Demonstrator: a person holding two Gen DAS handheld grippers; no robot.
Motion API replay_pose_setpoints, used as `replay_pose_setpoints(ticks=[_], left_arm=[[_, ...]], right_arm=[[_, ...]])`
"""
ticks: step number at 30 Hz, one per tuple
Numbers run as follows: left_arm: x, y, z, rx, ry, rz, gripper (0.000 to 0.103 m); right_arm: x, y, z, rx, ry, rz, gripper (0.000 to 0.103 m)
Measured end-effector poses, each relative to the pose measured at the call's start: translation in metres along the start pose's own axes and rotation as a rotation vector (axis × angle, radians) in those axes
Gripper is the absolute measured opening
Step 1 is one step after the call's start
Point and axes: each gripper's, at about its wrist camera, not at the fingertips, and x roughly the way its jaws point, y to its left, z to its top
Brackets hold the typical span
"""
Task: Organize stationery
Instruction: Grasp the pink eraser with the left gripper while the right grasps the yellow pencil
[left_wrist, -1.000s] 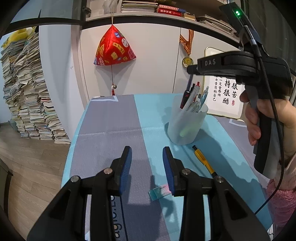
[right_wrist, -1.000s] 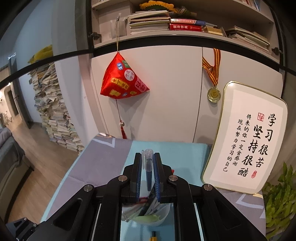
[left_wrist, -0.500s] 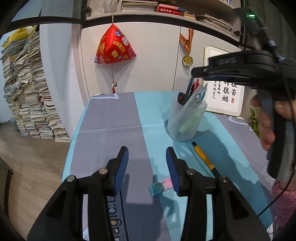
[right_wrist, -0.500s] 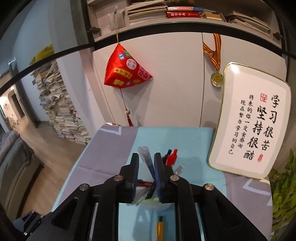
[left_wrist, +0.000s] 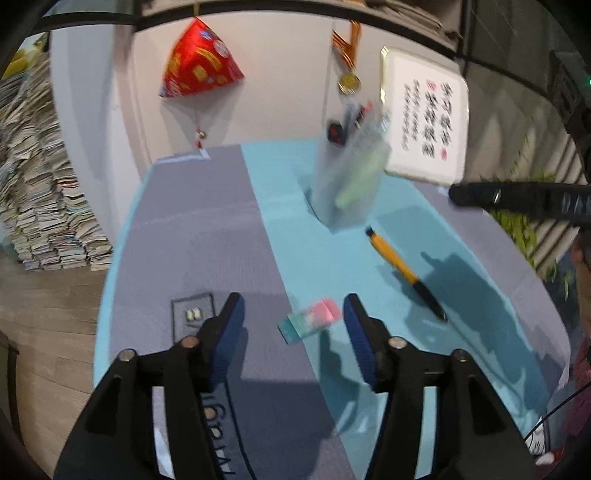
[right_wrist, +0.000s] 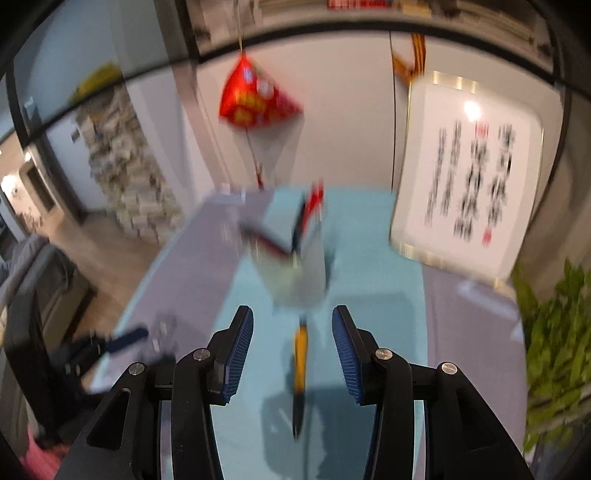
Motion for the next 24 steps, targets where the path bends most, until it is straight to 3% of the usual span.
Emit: replay_pose_setpoints(ticks=[4,6,15,17,21,24], left_arm=[[0.013,-0.007,-0.007,0.037,0.048,-0.048,0.06],[0.019,-0.008,-0.008,0.049,0.063,-0.036,0.06],[0.036,-0.006,-0.006,0.078,0.082,-0.038,0.058],[0.04,-0.009,-0.007,0.097,0.097,-0.026,0.052],[0.044,-0.01,-0.009,0.105,0.114,-0.027,0.03],[0.043,-0.009,-0.009,0.098,0.13,-0.029,0.024]], right_arm=[[0.028,0.002,-0.022,-0.012,0.099,-0.022,0.045],[0.041,0.005,-0.033,-0.01,0.146,-0.007,0.045],[0.058,0.013,-0.045,-0.03,0.169,-0.032,0.045],[0.058,0.015,-0.046,-0.037,0.167,-0.042,0.045],[0.063,0.016,-0.046,-0.037,0.171,-0.046,0.045],[0.067,0.015,-0.048,-0.03,0.184,-0.045,0.045]])
